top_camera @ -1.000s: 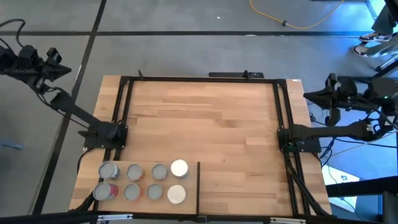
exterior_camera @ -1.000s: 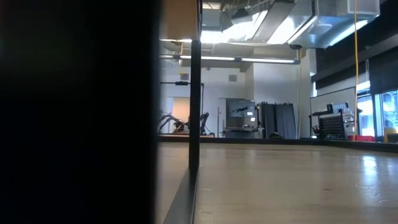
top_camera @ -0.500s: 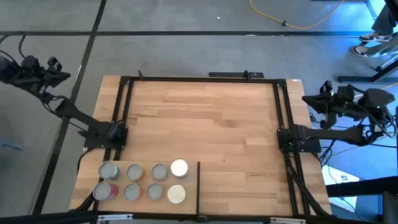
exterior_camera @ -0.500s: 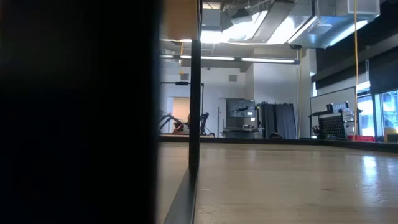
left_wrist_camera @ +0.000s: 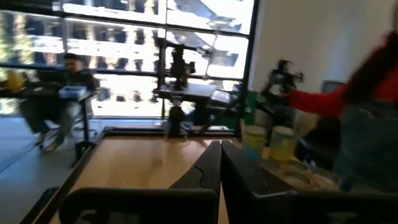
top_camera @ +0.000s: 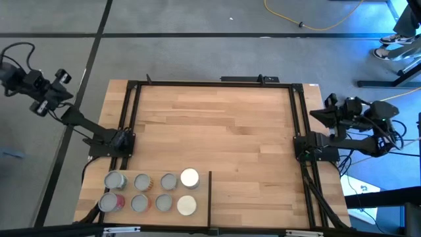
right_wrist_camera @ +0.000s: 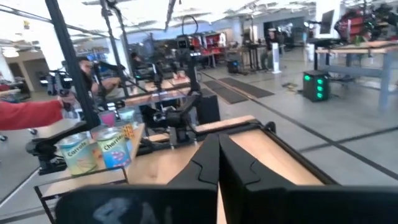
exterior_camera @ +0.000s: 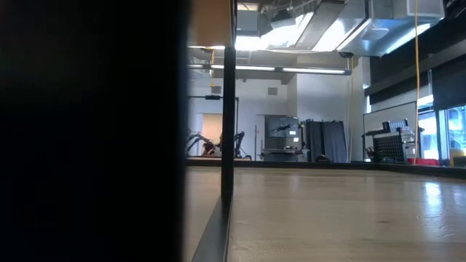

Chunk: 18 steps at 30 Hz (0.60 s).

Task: Pick and place cans onto a shelf
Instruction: Return to home position

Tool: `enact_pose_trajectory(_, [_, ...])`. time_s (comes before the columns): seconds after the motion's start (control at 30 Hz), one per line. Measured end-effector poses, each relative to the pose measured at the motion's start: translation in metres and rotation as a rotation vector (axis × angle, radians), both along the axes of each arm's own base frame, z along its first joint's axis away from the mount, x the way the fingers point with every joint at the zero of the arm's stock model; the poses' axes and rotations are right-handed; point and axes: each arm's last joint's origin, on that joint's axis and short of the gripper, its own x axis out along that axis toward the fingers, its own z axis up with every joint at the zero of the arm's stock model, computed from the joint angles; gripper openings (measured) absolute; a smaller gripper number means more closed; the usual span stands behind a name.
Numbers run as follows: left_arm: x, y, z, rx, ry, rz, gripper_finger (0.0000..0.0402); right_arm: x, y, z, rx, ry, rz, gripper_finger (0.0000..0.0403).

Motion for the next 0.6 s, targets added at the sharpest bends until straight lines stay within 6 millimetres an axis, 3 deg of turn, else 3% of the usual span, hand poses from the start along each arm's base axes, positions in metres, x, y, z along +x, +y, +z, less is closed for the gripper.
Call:
enact_pose_trajectory(0.27, [0.015, -0.009, 0.003, 0.098, -0.001, -0.065, 0.0000, 0.021, -0.001, -0.012, -0.002, -0.016, 0.025, 0.0002])
enact_pose_trajectory(0.6, [0.069, -0.031, 0.009, 0.150, 0.007, -0.033, 0.0000, 0.064, -0.002, -0.044, -0.022, -0.073, 0.104, 0.0004])
